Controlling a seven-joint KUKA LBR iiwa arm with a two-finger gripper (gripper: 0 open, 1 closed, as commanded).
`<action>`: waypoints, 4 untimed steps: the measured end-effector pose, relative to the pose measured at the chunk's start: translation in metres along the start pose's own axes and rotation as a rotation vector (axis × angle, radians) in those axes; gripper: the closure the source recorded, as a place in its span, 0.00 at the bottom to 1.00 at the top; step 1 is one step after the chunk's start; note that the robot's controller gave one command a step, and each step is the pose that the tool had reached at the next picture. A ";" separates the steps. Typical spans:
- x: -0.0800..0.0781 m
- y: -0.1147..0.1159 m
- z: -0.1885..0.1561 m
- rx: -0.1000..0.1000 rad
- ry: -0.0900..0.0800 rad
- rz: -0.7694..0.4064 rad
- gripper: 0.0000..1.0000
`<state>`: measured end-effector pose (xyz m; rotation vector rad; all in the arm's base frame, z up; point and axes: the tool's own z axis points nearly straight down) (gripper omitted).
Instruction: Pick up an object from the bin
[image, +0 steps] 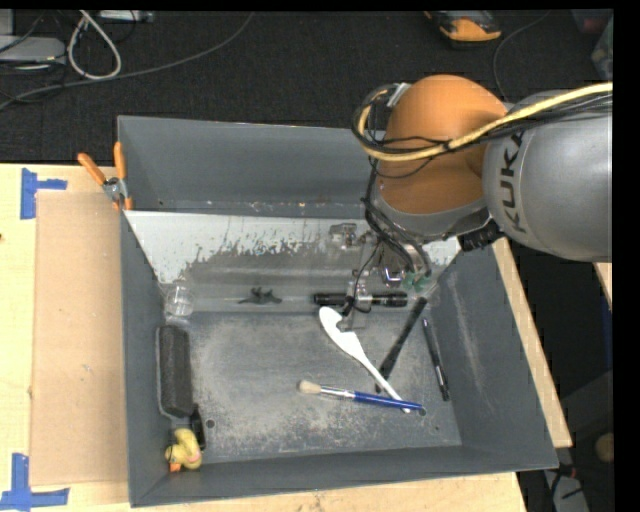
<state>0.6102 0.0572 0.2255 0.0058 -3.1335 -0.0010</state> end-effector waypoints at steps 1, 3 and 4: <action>-0.001 0.000 -0.005 -0.001 -0.008 0.001 0.00; 0.092 -0.047 0.066 -0.001 -0.013 -0.095 0.00; 0.129 -0.046 0.103 0.000 -0.005 -0.176 0.00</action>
Offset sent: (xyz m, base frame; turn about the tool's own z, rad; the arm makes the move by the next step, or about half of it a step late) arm -0.0770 -0.0700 -0.1555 -0.2319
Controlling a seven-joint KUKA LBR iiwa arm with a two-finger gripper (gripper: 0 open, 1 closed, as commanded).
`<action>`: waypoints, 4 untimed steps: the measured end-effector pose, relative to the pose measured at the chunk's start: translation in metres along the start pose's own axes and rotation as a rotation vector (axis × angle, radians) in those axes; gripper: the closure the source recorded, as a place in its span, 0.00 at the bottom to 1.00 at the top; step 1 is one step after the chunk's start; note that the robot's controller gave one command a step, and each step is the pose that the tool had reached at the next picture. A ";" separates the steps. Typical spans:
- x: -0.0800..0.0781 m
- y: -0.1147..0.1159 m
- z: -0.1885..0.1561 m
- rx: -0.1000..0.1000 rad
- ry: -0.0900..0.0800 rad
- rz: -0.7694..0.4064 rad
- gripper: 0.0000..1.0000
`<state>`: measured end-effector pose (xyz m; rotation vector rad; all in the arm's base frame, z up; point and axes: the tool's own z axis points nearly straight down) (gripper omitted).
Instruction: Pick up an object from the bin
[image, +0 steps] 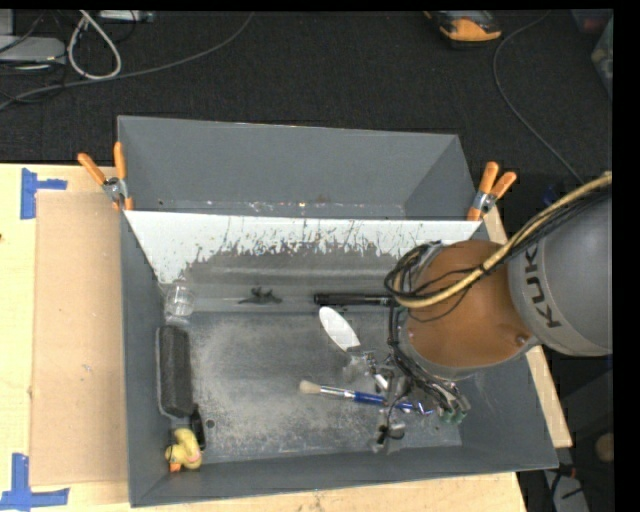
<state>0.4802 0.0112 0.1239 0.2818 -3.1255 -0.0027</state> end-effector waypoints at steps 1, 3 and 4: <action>0.000 -0.028 0.056 0.000 -0.012 0.151 0.00; -0.020 -0.037 0.054 -0.001 -0.005 -0.047 1.00; -0.019 -0.036 0.047 -0.002 -0.004 -0.046 1.00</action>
Offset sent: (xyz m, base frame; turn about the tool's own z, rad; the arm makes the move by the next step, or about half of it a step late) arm 0.0256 -0.0332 -0.0539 -0.0496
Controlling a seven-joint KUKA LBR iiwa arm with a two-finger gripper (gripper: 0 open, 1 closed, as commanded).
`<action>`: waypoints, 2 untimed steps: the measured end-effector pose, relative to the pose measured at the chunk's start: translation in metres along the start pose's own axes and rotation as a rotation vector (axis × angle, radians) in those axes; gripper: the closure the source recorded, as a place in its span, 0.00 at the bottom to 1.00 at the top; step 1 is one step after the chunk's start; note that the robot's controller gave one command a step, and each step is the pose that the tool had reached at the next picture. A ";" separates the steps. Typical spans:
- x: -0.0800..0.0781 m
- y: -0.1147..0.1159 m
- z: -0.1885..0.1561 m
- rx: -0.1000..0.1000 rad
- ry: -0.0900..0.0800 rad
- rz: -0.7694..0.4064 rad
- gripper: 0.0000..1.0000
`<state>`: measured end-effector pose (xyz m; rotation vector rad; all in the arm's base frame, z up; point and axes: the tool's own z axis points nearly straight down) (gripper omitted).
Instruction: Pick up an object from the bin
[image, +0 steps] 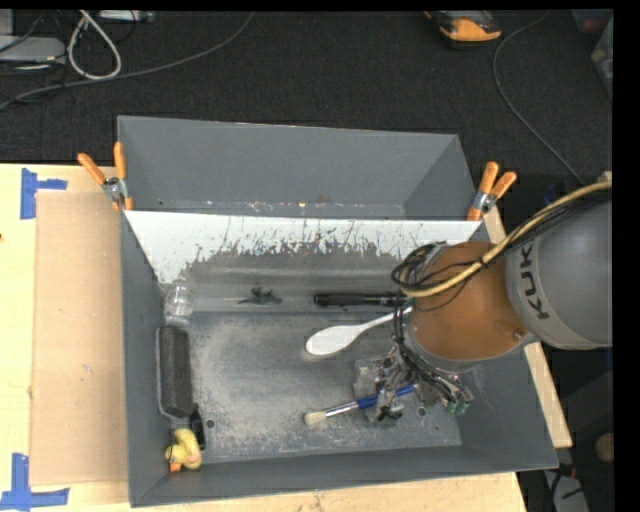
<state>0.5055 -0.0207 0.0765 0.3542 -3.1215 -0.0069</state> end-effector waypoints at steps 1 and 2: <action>0.001 0.001 -0.018 -0.001 0.004 0.000 1.00; 0.000 0.001 -0.035 0.000 0.000 0.001 1.00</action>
Offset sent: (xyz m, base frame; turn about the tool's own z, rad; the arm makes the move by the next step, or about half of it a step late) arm -0.0015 0.0005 0.0316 0.0003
